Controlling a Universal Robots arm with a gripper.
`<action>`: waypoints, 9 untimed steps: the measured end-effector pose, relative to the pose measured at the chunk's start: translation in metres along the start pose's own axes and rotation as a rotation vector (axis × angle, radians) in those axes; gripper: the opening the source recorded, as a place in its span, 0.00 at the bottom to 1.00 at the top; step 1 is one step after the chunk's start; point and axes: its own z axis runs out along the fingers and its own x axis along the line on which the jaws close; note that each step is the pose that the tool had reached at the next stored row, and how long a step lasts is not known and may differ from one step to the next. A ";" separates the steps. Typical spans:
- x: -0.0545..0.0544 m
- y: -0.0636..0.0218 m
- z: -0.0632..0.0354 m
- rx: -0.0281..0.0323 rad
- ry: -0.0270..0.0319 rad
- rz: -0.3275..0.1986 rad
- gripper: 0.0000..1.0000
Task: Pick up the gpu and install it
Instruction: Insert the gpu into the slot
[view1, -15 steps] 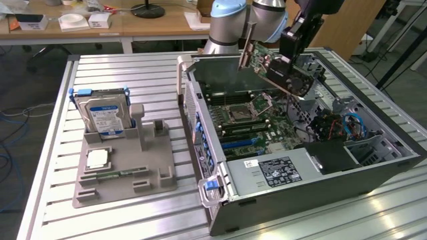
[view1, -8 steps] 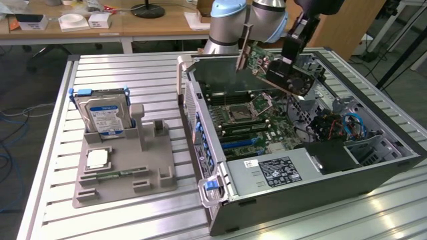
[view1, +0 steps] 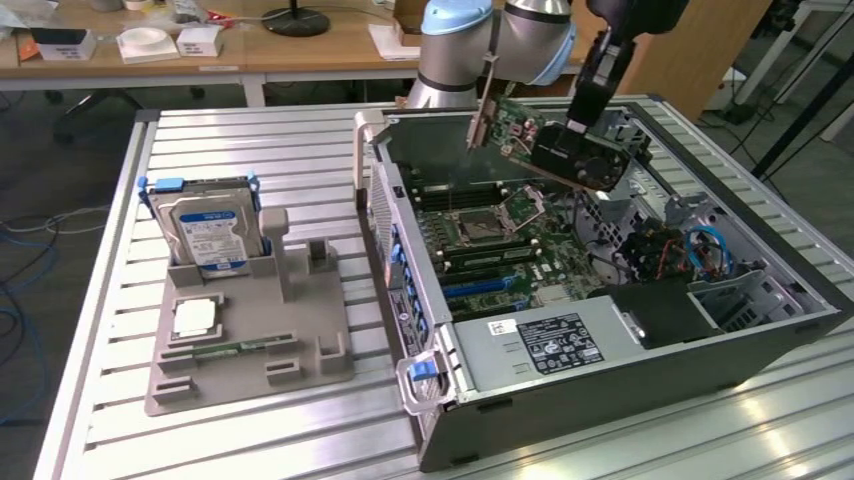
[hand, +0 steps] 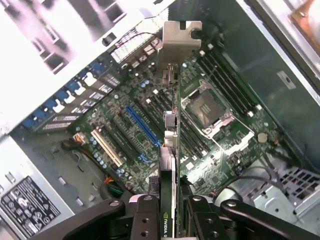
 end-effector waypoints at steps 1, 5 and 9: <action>0.000 0.0000 0.0003 0.0003 0.0007 -0.018 0.26; 0.000 -0.0001 0.0008 0.0017 0.0034 -0.090 0.26; 0.000 -0.0001 0.0012 0.0031 0.0065 -0.164 0.26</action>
